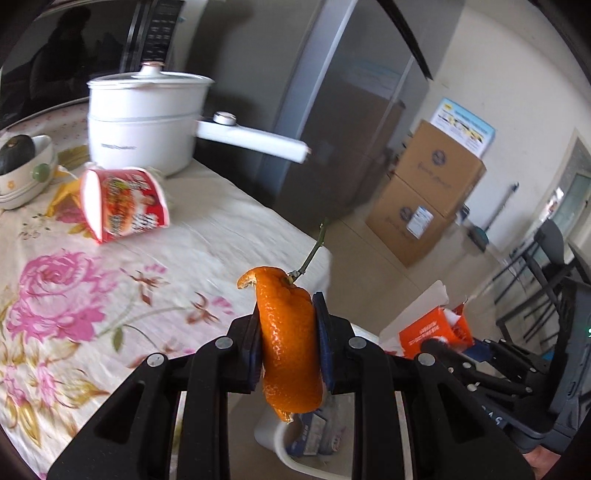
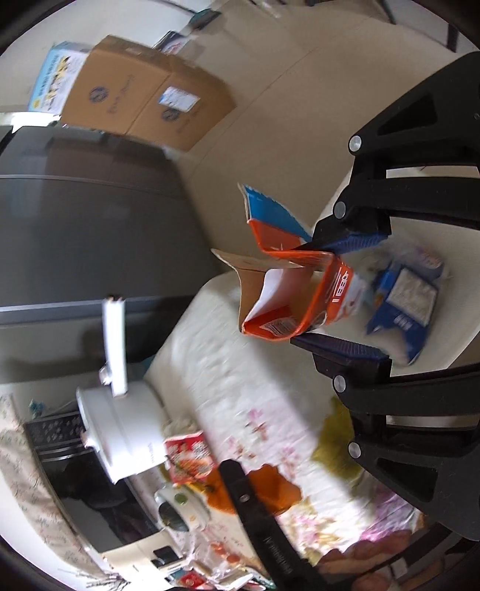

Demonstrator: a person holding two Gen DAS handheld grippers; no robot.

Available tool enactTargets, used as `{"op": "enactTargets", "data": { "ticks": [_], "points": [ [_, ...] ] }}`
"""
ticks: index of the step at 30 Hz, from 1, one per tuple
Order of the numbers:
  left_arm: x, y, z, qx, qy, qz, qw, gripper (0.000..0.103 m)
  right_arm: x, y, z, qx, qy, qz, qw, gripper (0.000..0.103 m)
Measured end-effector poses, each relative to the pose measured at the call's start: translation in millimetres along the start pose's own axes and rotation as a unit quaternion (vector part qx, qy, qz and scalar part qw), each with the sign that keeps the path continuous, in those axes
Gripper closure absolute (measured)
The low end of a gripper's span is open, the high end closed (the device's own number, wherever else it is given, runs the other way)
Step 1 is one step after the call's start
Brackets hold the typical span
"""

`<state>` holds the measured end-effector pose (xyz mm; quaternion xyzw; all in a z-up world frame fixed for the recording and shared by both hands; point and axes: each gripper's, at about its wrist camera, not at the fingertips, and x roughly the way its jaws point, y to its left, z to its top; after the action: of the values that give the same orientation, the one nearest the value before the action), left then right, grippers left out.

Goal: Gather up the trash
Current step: 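Carry the snack bag and orange peel to the white bin and release both, then move both tools back toward the table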

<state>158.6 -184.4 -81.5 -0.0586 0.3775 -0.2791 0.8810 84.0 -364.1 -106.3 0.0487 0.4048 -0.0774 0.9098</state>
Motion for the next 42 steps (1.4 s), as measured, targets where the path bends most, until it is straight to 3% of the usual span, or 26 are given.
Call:
{"op": "enactTargets", "data": {
  "ticks": [4, 8, 11, 20, 26, 31, 34, 36, 42],
  "points": [
    [6, -19, -7, 0.018, 0.010, -0.012, 0.9997, 0.079, -6, -14, -9, 0.013, 0.004, -0.002, 1.000, 0.056],
    [11, -37, -12, 0.033, 0.017, -0.022, 0.9991, 0.079, -14, -25, -11, 0.025, -0.009, -0.016, 1.000, 0.037],
    [14, -46, -14, 0.037, 0.021, -0.027, 0.9987, 0.079, -19, -35, -12, 0.034, -0.018, -0.026, 0.999, 0.035],
    [31, -64, -25, 0.041, 0.054, -0.048, 0.9966, 0.079, -31, -62, -11, 0.069, -0.057, -0.105, 0.991, 0.008],
    [46, -77, -45, 0.054, 0.090, -0.060, 0.9927, 0.078, -30, -79, -11, 0.098, -0.055, -0.139, 0.984, 0.007],
    [60, -86, -60, 0.066, 0.128, -0.074, 0.9867, 0.070, -28, -79, -12, 0.094, -0.055, -0.153, 0.982, 0.007],
    [60, -90, -63, 0.076, 0.129, -0.075, 0.9859, 0.054, -27, -79, -10, 0.096, -0.054, -0.153, 0.982, 0.007],
    [56, -90, -62, 0.079, 0.120, -0.071, 0.9871, 0.049, -27, -77, -8, 0.096, -0.055, -0.154, 0.982, 0.007],
    [49, -82, -52, 0.073, 0.089, -0.038, 0.9926, 0.045, -25, -67, -5, 0.082, -0.058, -0.156, 0.983, 0.007]
  ]
}}
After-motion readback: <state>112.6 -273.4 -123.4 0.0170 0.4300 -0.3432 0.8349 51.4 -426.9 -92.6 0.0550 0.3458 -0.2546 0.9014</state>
